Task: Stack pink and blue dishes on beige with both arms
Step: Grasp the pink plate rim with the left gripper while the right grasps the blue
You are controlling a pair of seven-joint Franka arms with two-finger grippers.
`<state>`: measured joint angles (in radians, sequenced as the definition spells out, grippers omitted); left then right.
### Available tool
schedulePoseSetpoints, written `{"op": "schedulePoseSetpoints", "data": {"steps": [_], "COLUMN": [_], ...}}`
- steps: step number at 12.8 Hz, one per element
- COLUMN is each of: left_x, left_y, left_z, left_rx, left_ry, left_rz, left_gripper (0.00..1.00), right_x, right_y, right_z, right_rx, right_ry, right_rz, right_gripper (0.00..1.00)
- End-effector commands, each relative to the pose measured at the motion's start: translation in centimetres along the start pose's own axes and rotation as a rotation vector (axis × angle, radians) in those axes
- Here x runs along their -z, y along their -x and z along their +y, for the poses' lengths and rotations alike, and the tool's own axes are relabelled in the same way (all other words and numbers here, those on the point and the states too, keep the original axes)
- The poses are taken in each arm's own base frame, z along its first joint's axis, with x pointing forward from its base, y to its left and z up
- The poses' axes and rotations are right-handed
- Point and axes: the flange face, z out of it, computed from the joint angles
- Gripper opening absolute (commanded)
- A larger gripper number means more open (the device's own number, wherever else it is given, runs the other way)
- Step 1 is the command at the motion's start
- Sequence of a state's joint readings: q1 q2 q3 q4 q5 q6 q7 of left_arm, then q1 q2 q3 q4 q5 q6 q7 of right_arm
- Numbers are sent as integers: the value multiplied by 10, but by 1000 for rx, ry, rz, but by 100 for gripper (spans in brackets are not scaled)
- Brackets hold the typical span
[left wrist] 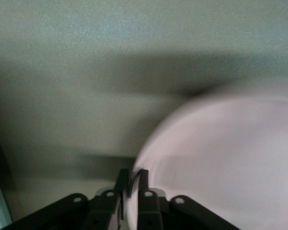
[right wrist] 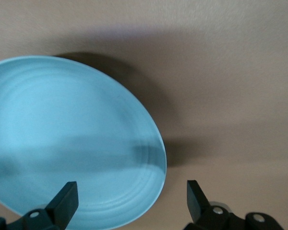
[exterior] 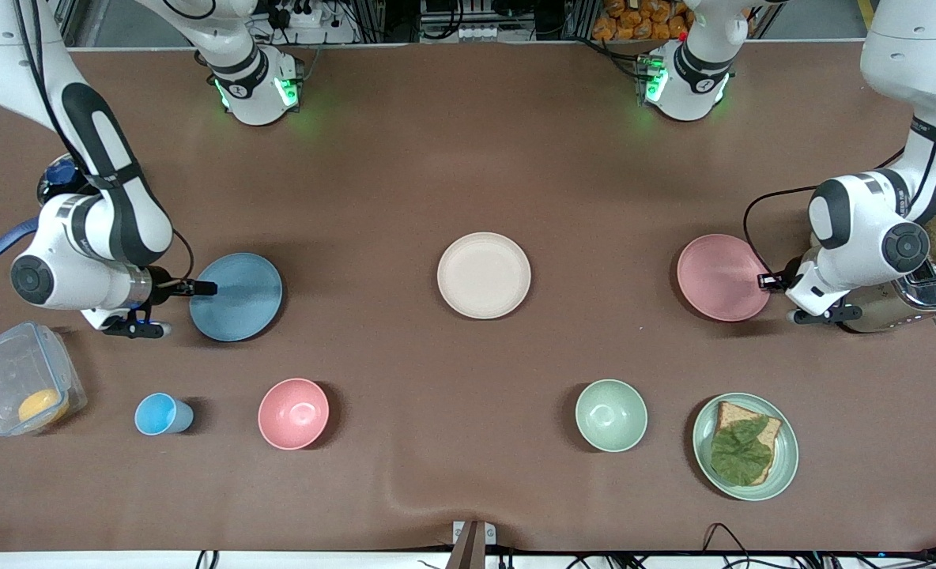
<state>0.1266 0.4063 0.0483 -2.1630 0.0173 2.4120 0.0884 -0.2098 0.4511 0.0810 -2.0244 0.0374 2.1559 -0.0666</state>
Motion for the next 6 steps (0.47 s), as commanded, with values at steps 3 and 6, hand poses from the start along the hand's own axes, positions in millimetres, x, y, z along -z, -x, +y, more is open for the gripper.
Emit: {"op": "schedulePoseSetpoints", "data": {"steps": [3,6], "left_x": [65,144], "left_y": [-12,-30], "left_z": [29,85], "left_rx": [-81,-104], "left_ry": [-10,18], "left_rz": [89,51], "left_gripper": [0,0], "right_x": [-23,-27], "right_y": [-8,-9], "right_z": [5,5], "right_rx": [0,-10], "right_ry": [-15,-27], "right_rz": [-17,-23], "right_gripper": [100,34]}}
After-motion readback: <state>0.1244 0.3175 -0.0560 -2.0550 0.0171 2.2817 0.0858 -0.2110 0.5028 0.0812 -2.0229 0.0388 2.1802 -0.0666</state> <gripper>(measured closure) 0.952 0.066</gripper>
